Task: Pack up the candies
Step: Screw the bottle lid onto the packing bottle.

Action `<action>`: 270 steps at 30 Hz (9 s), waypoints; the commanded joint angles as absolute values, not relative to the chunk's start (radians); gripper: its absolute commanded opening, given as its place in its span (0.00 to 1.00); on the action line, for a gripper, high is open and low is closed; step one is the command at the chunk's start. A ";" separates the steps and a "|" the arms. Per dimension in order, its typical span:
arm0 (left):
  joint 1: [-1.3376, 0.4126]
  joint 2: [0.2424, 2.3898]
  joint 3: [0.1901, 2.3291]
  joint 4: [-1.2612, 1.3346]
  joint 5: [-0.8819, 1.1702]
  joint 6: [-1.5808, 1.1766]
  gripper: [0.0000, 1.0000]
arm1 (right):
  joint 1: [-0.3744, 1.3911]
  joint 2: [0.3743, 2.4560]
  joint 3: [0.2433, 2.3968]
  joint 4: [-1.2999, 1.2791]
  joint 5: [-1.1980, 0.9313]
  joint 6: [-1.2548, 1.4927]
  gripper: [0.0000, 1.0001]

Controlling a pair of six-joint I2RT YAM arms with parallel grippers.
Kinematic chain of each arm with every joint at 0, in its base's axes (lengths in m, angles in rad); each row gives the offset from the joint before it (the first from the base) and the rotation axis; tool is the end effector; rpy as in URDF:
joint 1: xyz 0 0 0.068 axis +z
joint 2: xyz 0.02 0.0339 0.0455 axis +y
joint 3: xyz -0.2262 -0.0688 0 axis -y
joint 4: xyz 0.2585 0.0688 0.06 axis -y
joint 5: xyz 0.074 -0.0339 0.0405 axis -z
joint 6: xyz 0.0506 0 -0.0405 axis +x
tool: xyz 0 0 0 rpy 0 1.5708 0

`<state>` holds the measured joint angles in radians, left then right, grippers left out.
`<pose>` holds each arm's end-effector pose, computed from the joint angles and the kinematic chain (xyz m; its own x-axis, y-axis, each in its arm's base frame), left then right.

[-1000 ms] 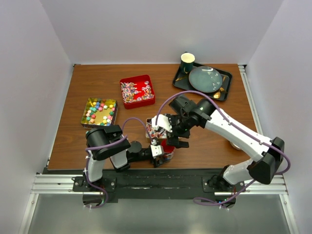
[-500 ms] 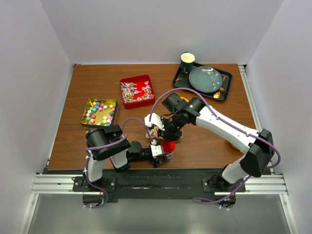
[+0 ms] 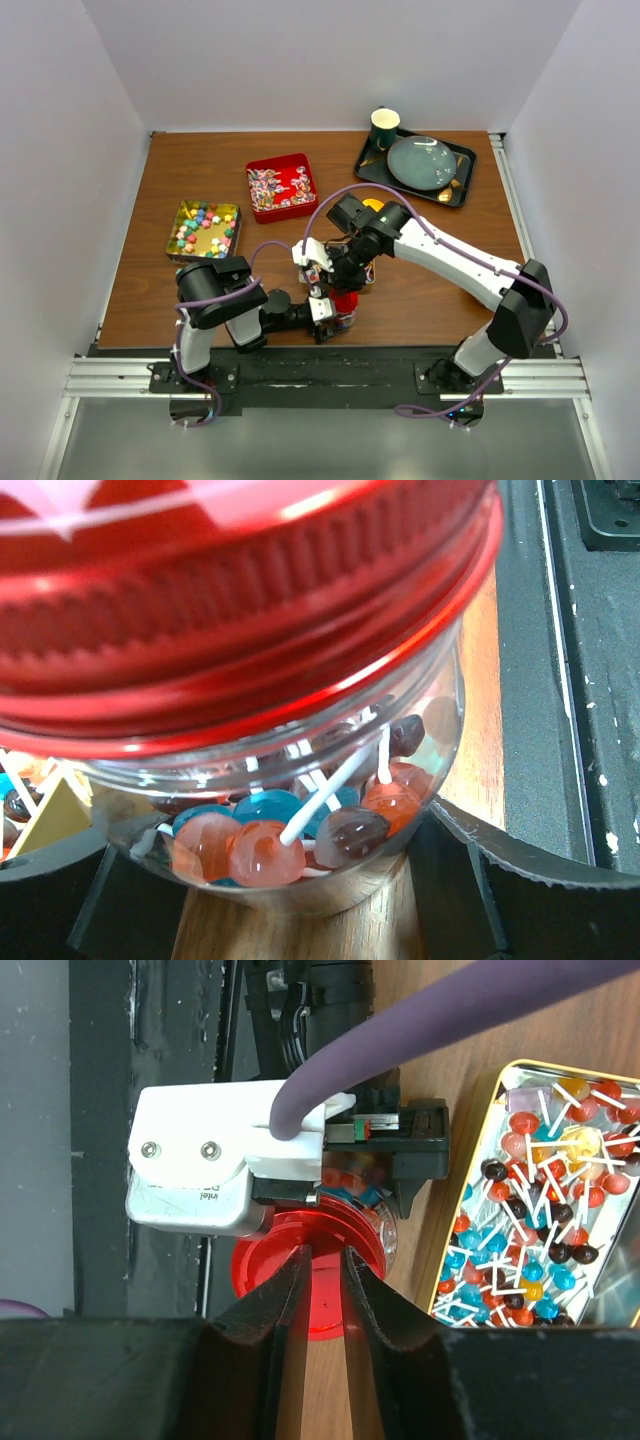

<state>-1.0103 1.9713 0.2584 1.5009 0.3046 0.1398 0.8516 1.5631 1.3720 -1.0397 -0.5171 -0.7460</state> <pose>0.1203 -0.2202 0.0317 0.0235 0.2125 -0.9769 0.9701 0.2314 0.0737 0.1938 0.2593 0.2383 0.0614 -0.8254 -0.5612 -0.9816 -0.1519 0.1159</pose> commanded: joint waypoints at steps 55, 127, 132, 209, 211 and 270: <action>-1.005 2.026 0.232 1.698 0.235 0.226 0.00 | 0.757 1.465 1.477 -1.270 -0.482 -0.799 0.46; -1.006 2.028 0.249 1.664 0.235 0.229 0.00 | 0.891 1.499 1.212 -0.974 -0.360 -0.608 0.54; -1.005 2.025 0.245 1.669 0.235 0.230 0.00 | 0.894 1.465 1.227 -0.988 -0.370 -0.471 0.57; -0.986 2.049 0.262 1.641 0.252 0.198 0.00 | 0.741 1.526 1.473 -1.269 -0.551 -0.871 0.99; -0.986 2.046 0.262 1.640 0.252 0.199 0.00 | 0.744 1.568 1.495 -1.250 -0.581 -0.870 0.99; -0.973 2.046 0.270 1.614 0.265 0.175 0.00 | 0.778 1.584 1.500 -1.345 -0.506 -0.988 0.99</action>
<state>-0.9890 1.9968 0.2947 1.4986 0.3225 0.1055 0.7776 1.5234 1.4212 -1.3468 -0.4694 -1.0073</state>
